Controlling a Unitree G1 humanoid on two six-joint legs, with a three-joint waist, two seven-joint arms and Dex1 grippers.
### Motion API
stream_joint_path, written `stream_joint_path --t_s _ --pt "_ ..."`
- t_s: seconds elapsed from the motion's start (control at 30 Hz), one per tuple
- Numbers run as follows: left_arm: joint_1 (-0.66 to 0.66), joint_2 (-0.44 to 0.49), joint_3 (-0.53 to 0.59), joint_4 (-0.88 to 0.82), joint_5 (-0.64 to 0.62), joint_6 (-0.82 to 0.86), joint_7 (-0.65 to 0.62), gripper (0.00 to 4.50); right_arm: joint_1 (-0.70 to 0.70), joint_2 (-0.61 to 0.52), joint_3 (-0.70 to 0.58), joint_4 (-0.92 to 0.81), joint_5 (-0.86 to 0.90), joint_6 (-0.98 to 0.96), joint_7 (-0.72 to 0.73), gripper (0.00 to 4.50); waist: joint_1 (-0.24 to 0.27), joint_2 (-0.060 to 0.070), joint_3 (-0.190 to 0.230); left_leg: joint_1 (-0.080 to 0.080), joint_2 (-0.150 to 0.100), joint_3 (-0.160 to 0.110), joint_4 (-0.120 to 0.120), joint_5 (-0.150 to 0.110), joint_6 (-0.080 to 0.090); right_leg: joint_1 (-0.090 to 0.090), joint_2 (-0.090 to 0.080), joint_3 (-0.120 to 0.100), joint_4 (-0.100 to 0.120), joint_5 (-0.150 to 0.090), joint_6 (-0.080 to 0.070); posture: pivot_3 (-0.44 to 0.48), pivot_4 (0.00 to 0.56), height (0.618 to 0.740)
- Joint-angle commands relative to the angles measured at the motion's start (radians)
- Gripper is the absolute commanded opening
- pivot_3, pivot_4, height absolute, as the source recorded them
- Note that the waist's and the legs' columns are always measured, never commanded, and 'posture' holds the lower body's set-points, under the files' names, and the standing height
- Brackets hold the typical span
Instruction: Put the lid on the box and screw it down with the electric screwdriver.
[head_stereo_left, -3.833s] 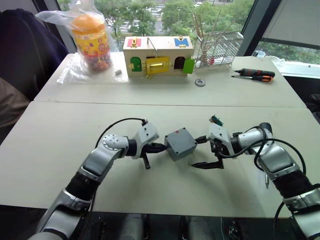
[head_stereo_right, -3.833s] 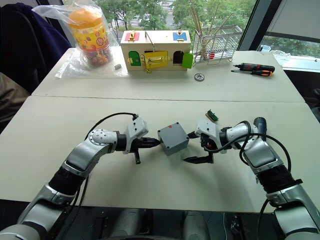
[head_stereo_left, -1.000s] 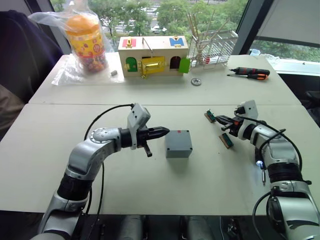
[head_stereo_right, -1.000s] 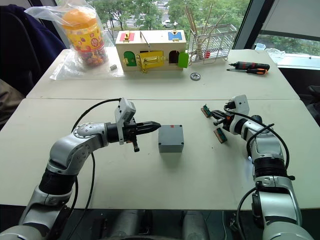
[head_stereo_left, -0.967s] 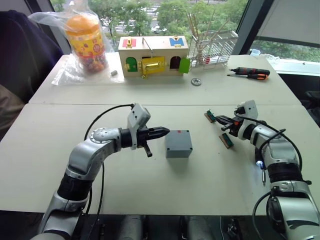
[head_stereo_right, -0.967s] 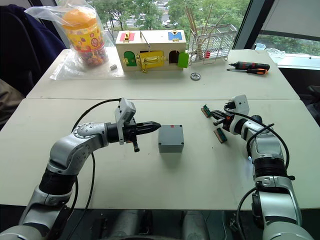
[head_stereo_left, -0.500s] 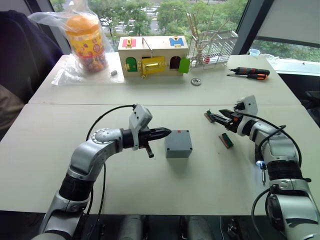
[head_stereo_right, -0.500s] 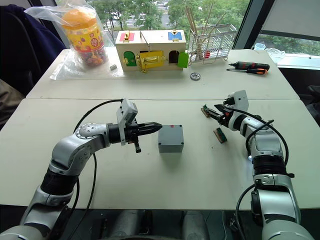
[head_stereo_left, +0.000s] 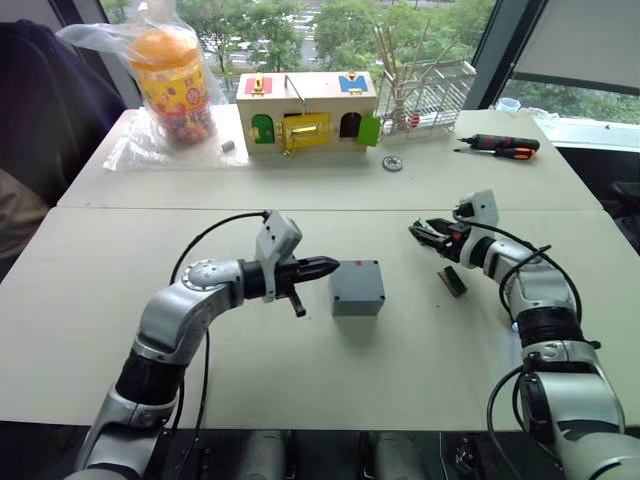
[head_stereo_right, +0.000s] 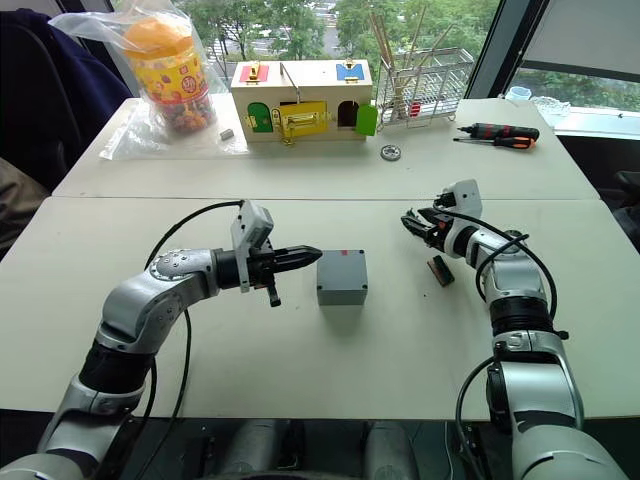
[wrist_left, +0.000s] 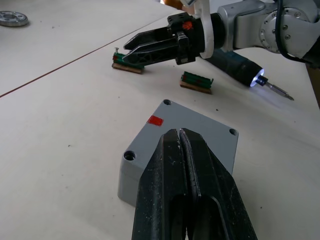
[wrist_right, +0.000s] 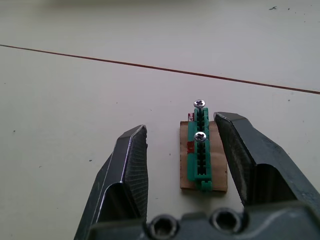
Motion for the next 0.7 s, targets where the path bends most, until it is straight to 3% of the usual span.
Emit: stream_joint_path --t_s 0.03,0.13,0.7 --pt "0.004 0.004 0.007 -0.040 -0.004 -0.017 0.004 0.00 -0.031 -0.003 -0.004 0.003 -0.007 -0.030 0.002 1.48 0.000 0.000 0.000 0.000 0.000 0.000 0.000 0.000 0.000 0.000 0.000 0.000 0.000 0.000 0.000 0.000 0.150 0.706" --pt "0.005 0.004 0.005 -0.041 -0.004 -0.018 0.005 0.00 -0.031 -0.003 -0.005 0.006 -0.011 -0.034 0.000 0.06 -0.001 0.000 0.000 0.000 0.000 0.000 0.000 0.000 0.000 0.000 0.000 0.000 0.000 0.000 0.000 0.000 0.150 0.706" --pt "0.000 0.002 -0.013 -0.024 0.010 -0.033 -0.006 0.00 0.016 -0.035 -0.015 -0.098 0.010 0.063 0.039 0.06 0.000 0.000 0.000 0.000 0.000 0.000 0.000 0.000 0.000 0.000 0.000 0.000 0.000 0.000 0.000 0.000 0.150 0.706"
